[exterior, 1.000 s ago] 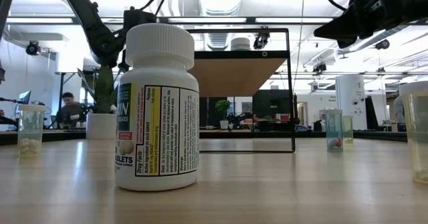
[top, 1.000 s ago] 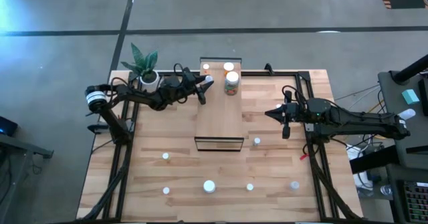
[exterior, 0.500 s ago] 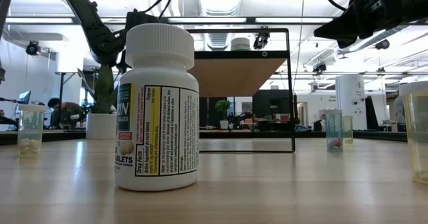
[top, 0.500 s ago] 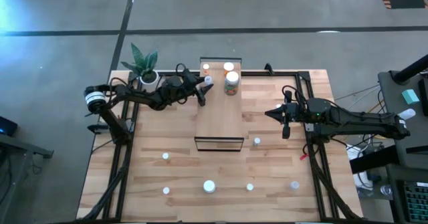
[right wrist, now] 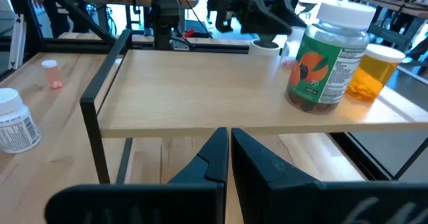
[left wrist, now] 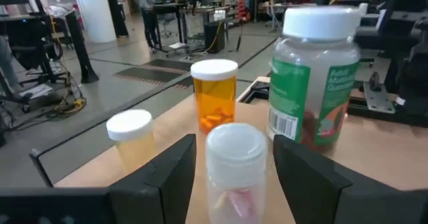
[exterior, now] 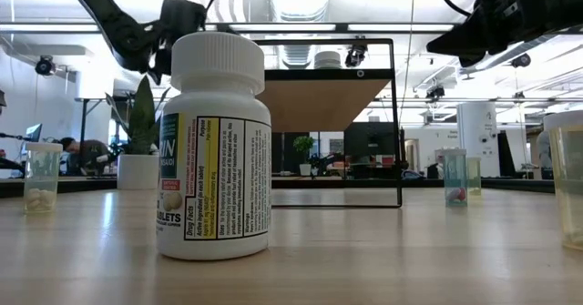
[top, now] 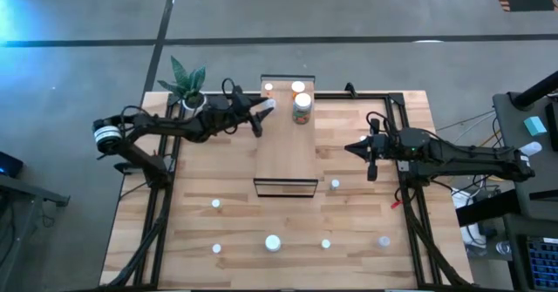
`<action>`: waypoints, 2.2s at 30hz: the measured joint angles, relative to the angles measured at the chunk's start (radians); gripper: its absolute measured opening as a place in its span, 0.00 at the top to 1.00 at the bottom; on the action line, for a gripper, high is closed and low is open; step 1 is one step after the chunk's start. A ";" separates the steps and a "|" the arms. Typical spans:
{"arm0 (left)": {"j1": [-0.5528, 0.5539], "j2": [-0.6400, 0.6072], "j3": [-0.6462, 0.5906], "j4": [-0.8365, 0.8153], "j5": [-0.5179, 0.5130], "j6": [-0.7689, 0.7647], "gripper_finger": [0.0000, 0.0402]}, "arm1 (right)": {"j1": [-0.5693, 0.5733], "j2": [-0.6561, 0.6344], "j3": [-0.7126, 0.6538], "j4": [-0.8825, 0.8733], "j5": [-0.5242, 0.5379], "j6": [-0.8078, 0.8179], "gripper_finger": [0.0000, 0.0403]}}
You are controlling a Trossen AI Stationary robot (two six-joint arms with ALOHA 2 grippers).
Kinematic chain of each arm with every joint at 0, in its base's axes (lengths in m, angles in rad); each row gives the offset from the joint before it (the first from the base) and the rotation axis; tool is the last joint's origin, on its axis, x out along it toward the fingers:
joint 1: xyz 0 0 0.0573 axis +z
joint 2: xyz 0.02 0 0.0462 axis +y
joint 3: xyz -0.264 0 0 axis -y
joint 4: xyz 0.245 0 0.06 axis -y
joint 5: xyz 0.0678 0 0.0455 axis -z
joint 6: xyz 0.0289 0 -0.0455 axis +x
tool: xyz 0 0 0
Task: Pick and place medicine bottles onto shelf by color
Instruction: Put the transparent pill bottle on the shelf
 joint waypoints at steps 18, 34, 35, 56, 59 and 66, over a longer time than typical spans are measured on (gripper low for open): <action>-0.074 -0.306 -0.229 -0.030 0.024 0.017 0.64 | 0.005 0.090 0.098 -0.187 0.051 0.297 0.66; -0.120 -0.339 -0.446 0.212 -0.002 -0.011 0.89 | 0.222 0.418 0.261 -0.421 0.019 0.515 0.37; -0.120 -0.339 -0.446 0.212 -0.003 -0.011 0.90 | 0.239 0.427 0.278 -0.445 0.015 0.538 0.35; -0.119 -0.339 -0.445 0.211 -0.023 -0.010 0.90 | 0.792 0.650 0.594 -0.915 -0.167 1.613 0.32; -0.119 -0.339 -0.445 0.211 -0.023 -0.004 0.90 | 0.876 0.687 0.581 -0.862 -0.160 1.789 0.30; -0.119 -0.338 -0.445 0.211 -0.023 -0.002 0.90 | 0.973 0.854 0.625 -0.863 -0.137 1.949 0.22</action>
